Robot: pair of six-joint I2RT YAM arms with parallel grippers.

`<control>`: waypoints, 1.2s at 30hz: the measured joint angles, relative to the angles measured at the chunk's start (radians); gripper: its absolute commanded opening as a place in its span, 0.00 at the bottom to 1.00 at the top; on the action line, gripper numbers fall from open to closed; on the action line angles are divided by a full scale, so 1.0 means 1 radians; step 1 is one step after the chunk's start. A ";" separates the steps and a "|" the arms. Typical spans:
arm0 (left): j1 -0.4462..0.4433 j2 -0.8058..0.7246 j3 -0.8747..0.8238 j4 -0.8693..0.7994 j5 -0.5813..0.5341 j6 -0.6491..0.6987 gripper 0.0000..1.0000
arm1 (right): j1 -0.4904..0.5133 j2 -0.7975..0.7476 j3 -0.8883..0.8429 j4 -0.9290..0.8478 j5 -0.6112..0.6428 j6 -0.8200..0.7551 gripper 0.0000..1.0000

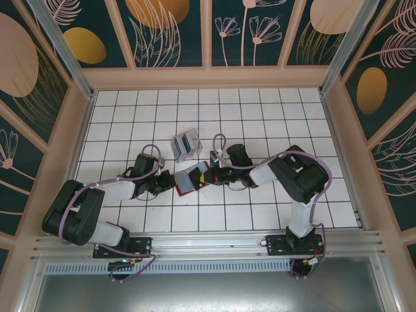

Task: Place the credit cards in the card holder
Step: Insert the credit card into the card slot.

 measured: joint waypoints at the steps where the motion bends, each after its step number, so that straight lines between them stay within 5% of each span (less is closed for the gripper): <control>1: -0.001 0.000 0.002 -0.004 -0.002 0.002 0.02 | -0.001 0.003 0.000 0.006 -0.005 0.000 0.00; 23: -0.006 0.048 0.074 -0.071 -0.049 0.039 0.00 | -0.053 0.113 0.126 -0.061 -0.164 -0.174 0.00; 36: -0.004 0.060 0.072 -0.051 -0.037 0.040 0.00 | -0.019 0.167 0.132 0.112 -0.127 0.046 0.00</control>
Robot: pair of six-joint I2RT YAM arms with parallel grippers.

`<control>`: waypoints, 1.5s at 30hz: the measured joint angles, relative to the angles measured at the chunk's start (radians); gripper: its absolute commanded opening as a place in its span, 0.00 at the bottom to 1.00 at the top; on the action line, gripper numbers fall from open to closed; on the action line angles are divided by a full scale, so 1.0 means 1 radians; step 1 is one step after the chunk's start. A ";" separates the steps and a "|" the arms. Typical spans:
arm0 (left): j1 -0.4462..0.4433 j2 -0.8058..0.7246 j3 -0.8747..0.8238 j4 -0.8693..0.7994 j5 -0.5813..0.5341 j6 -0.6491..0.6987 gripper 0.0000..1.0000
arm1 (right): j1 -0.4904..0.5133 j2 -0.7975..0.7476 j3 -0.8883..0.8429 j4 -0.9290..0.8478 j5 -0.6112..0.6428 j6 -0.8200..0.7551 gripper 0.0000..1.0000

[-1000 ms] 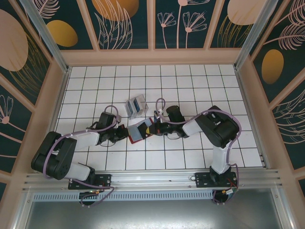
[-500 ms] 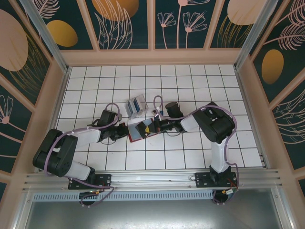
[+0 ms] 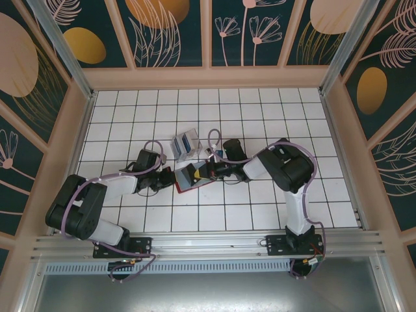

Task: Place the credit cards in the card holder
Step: Insert the credit card into the card slot.

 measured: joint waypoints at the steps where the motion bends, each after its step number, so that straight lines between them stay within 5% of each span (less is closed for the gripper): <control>1: 0.000 0.003 0.000 0.005 0.000 0.000 0.00 | 0.009 0.000 -0.001 0.014 0.013 0.015 0.00; 11: 0.000 0.005 0.001 0.011 0.000 0.003 0.00 | 0.053 -0.001 -0.003 0.041 0.088 0.050 0.22; 19: 0.000 0.000 -0.011 0.028 -0.003 0.003 0.00 | 0.060 -0.097 -0.004 -0.128 0.181 -0.095 0.33; 25: 0.000 -0.001 -0.012 0.032 -0.003 0.003 0.00 | 0.070 -0.129 0.018 -0.246 0.248 -0.185 0.28; 32: 0.000 0.004 -0.010 0.034 0.000 0.003 0.00 | 0.134 -0.135 0.089 -0.435 0.383 -0.290 0.01; 39: 0.000 0.002 -0.008 0.035 0.000 0.003 0.00 | 0.190 -0.126 0.137 -0.494 0.426 -0.315 0.00; 45: -0.001 -0.001 -0.008 0.035 -0.004 0.002 0.21 | 0.194 -0.138 0.137 -0.514 0.438 -0.315 0.11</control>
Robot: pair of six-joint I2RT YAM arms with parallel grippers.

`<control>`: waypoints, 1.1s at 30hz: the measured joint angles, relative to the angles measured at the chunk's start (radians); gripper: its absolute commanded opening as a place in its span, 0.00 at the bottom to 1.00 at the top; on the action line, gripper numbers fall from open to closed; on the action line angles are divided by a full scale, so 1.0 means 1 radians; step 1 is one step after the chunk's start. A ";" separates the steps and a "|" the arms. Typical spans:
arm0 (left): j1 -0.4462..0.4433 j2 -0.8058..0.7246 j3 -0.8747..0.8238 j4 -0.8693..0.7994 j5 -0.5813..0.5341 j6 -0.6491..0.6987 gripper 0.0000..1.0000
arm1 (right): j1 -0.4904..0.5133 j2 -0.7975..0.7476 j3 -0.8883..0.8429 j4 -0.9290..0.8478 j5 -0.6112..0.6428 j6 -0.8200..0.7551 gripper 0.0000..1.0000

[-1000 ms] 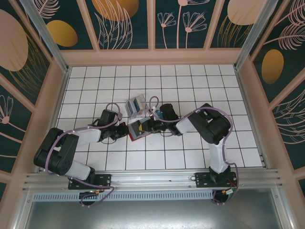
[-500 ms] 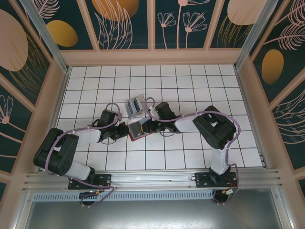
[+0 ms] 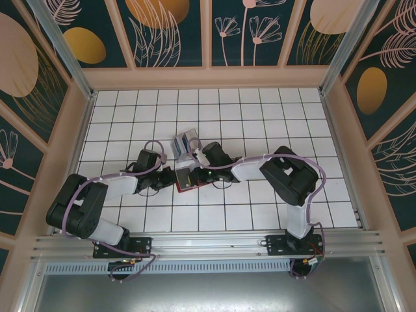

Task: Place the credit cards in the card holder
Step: Insert the credit card into the card slot.

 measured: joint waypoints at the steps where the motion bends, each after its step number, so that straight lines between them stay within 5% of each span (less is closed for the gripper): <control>1: -0.002 -0.003 0.000 0.000 0.001 -0.001 0.24 | -0.002 -0.015 -0.001 -0.019 0.011 -0.001 0.14; 10: 0.006 -0.129 -0.003 -0.143 -0.147 -0.002 0.48 | -0.018 -0.206 0.039 -0.257 0.247 -0.068 0.42; 20: 0.032 -0.199 -0.031 -0.184 -0.155 -0.029 0.72 | 0.016 -0.137 0.181 -0.468 0.518 -0.097 0.53; 22: 0.040 -0.201 -0.041 -0.160 -0.132 -0.041 0.72 | 0.029 -0.108 0.198 -0.491 0.555 -0.097 0.48; 28: 0.065 -0.182 -0.052 -0.127 -0.086 -0.056 0.69 | 0.037 -0.067 0.206 -0.531 0.599 -0.084 0.12; 33: 0.079 -0.159 -0.046 -0.122 -0.063 -0.064 0.66 | 0.019 -0.069 0.184 -0.490 0.527 -0.075 0.03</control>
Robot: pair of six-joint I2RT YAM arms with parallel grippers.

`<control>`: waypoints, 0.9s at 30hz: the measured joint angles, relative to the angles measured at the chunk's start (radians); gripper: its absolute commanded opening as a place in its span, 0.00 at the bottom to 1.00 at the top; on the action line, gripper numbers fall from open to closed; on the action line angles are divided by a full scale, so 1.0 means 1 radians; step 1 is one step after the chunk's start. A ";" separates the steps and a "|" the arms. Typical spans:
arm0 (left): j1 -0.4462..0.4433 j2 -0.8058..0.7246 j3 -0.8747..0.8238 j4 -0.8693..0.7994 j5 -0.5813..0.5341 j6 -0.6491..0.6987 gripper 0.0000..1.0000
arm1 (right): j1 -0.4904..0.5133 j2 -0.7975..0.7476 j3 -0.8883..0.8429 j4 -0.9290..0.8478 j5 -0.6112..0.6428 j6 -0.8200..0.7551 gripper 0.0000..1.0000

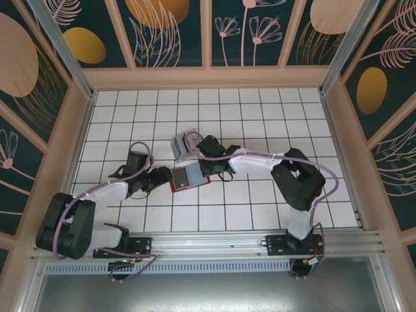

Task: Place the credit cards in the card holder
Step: Close the card holder at the center of the table.

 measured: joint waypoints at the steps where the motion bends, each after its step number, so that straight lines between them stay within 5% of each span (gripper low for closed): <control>1: 0.002 0.008 0.005 -0.001 0.002 -0.002 0.65 | -0.004 0.000 -0.012 0.019 -0.035 0.000 0.02; 12: 0.013 0.062 0.034 0.014 0.023 -0.016 0.45 | -0.010 0.000 -0.075 0.180 -0.314 0.032 0.00; 27: -0.050 -0.023 0.039 0.086 0.117 -0.023 0.35 | -0.025 -0.027 -0.222 0.422 -0.417 0.160 0.00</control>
